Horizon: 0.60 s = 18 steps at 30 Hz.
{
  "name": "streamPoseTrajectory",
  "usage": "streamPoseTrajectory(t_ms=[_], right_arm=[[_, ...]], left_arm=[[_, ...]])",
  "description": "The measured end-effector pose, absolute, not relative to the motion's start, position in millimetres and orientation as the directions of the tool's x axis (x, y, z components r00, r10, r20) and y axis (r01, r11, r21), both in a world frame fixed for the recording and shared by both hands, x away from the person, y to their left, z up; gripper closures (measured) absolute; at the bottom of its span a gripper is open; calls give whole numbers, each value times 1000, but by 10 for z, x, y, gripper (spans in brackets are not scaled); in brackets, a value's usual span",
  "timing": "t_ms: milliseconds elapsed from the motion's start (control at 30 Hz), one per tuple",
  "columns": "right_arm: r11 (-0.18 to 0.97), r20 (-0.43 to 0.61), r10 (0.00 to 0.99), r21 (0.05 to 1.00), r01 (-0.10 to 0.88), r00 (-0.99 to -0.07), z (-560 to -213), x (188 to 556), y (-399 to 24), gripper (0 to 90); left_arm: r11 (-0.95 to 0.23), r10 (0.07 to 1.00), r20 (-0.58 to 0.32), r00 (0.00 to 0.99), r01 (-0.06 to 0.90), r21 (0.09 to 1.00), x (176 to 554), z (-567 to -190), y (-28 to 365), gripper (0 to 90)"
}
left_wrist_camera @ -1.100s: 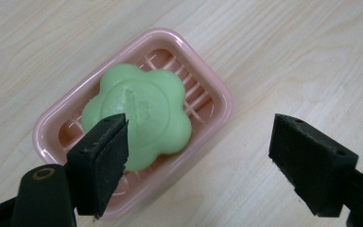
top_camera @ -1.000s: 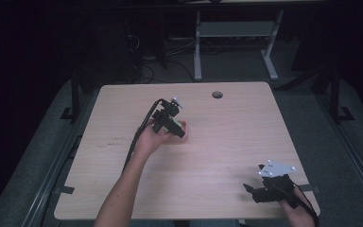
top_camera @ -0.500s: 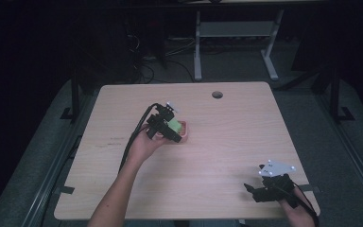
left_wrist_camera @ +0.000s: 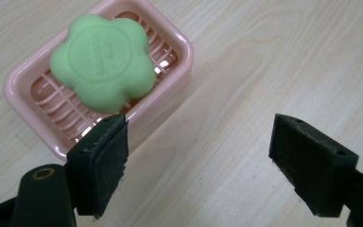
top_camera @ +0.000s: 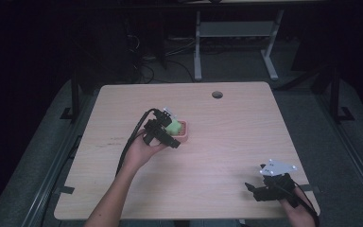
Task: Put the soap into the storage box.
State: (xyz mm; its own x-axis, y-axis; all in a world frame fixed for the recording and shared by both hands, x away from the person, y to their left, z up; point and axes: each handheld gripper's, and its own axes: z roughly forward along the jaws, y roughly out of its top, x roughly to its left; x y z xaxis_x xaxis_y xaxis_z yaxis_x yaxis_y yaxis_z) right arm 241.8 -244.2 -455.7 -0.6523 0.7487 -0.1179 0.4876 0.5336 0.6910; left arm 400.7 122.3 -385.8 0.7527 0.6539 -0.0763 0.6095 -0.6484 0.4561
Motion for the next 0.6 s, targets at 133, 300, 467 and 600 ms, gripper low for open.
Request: streamPoseTrajectory(t_ms=[133, 300, 467, 600], right_arm=[[537, -120, 748, 688, 488, -653, -4558, 2418, -2439, 139], [533, -120, 751, 689, 490, -649, -4556, 2418, -2447, 138], [528, -116, 754, 693, 491, -647, -4555, 2419, -2451, 139], [530, -120, 753, 693, 488, -647, -4556, 2419, -2450, 139]], left_arm=[[-646, 650, -82, 755, 607, 462, 3955, -3853, 1226, 202], [-646, 641, -85, 763, 596, 477, 3887, -3838, 1241, 201], [-653, 629, -80, 773, 581, 487, 3805, -3829, 1252, 201], [-657, 620, -77, 781, 571, 492, 3755, -3823, 1287, 199]])
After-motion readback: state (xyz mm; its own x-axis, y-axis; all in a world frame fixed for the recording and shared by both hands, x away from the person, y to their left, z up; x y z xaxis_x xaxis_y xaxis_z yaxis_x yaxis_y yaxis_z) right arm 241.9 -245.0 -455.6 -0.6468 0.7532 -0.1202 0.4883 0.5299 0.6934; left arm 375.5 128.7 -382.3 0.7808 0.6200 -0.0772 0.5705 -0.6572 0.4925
